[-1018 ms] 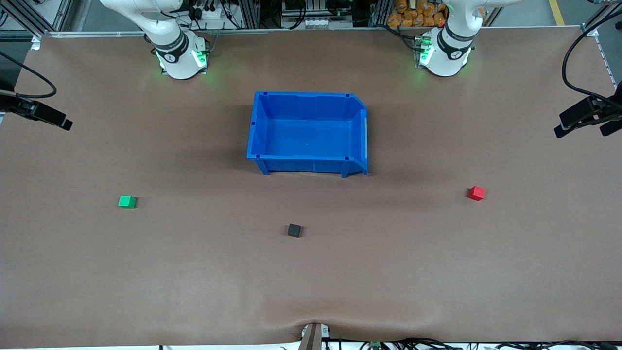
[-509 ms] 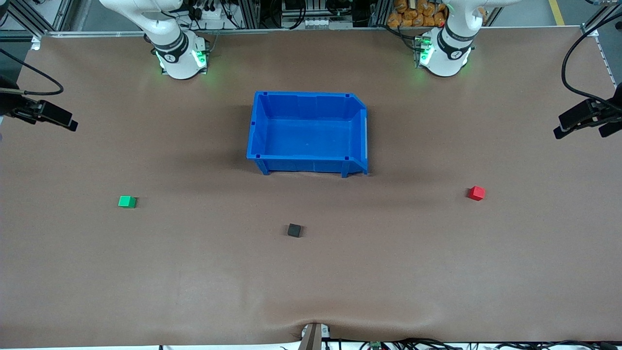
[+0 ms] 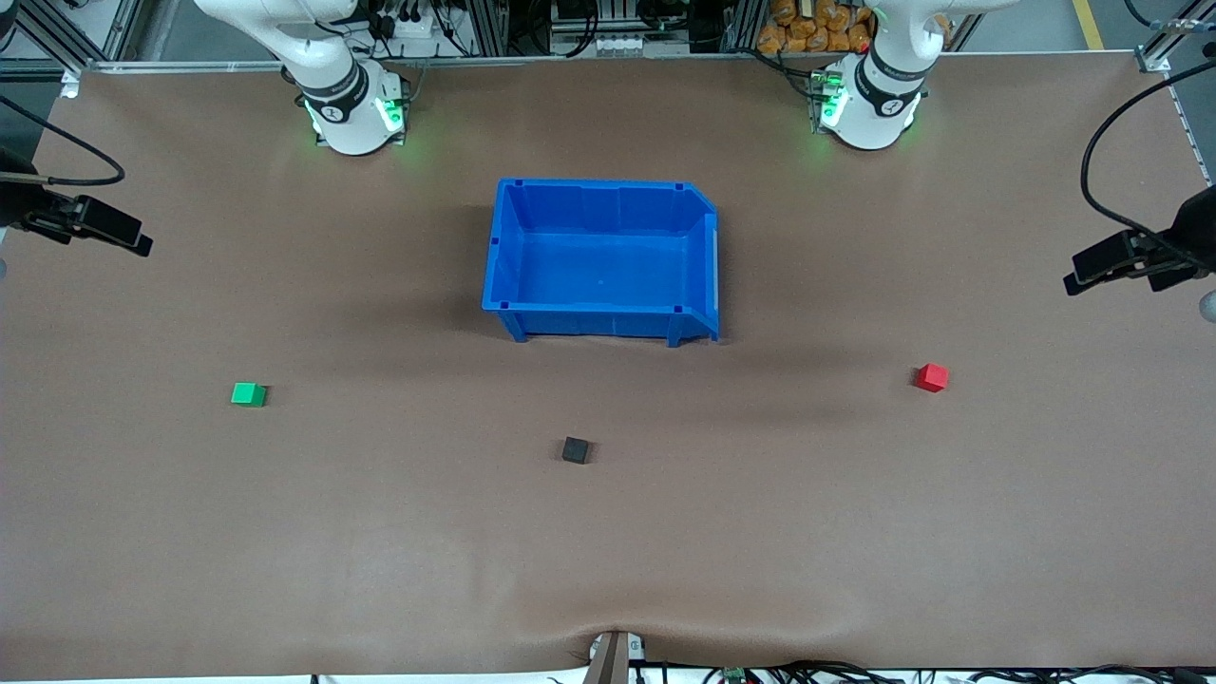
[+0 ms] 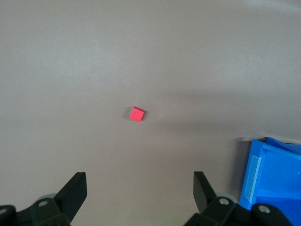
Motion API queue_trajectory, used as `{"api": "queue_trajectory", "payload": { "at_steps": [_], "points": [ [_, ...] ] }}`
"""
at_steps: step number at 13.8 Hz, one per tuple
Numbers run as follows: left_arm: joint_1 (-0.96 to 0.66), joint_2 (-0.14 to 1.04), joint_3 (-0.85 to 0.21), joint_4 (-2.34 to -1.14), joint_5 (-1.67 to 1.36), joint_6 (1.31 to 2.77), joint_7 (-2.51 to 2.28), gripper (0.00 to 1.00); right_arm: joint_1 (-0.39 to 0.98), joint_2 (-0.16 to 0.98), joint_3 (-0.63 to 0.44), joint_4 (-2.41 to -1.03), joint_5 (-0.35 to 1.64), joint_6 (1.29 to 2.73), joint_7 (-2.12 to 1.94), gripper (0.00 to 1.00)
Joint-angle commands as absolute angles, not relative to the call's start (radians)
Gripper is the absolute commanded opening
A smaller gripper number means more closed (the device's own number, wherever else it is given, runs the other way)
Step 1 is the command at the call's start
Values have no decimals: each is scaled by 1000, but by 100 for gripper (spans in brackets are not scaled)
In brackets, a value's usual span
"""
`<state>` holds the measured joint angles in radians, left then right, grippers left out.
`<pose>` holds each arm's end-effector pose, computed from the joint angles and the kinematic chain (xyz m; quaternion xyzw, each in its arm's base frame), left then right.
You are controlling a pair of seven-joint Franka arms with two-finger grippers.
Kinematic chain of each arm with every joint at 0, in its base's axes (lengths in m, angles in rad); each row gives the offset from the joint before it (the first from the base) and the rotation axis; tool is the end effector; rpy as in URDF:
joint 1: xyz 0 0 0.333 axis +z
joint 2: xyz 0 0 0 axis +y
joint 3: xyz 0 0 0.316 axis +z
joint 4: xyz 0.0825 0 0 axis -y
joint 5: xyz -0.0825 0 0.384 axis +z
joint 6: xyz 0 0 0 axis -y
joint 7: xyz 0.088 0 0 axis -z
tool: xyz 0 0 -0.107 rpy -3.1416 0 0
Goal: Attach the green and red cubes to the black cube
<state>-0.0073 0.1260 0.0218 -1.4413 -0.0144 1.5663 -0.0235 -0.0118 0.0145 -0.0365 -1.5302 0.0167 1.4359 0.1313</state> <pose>0.5931 0.0062 0.6129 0.9998 0.0189 -0.0005 0.0058 0.5441 -0.0242 0.6244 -0.9945 0.0889 0.0547 0.0058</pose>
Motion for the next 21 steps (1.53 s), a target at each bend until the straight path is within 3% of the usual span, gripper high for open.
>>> {"api": "queue_trajectory", "payload": {
  "at_steps": [1, 6, 10, 13, 21],
  "points": [
    [-9, 153, 26, -1424, -8, 1563, -28, 100, -14, 17, -37, -1525, 5, 1425, 124, 100],
    [0, 253, 28, -1396, -14, 1563, -28, 100, -38, 31, -40, -1522, 11, 1436, 120, 100],
    [-3, 371, 26, -1397, -17, 1565, -25, 100, -61, 126, -40, -1522, 5, 1459, 118, 100],
    [-3, 442, 28, -1397, -12, 1568, -14, 100, -80, 135, -40, -1529, 5, 1466, 118, 100],
    [15, 581, 26, -1408, 14, 1750, 156, 100, -97, 130, -40, -1770, 3, 1721, 117, 100]
  ]
}}
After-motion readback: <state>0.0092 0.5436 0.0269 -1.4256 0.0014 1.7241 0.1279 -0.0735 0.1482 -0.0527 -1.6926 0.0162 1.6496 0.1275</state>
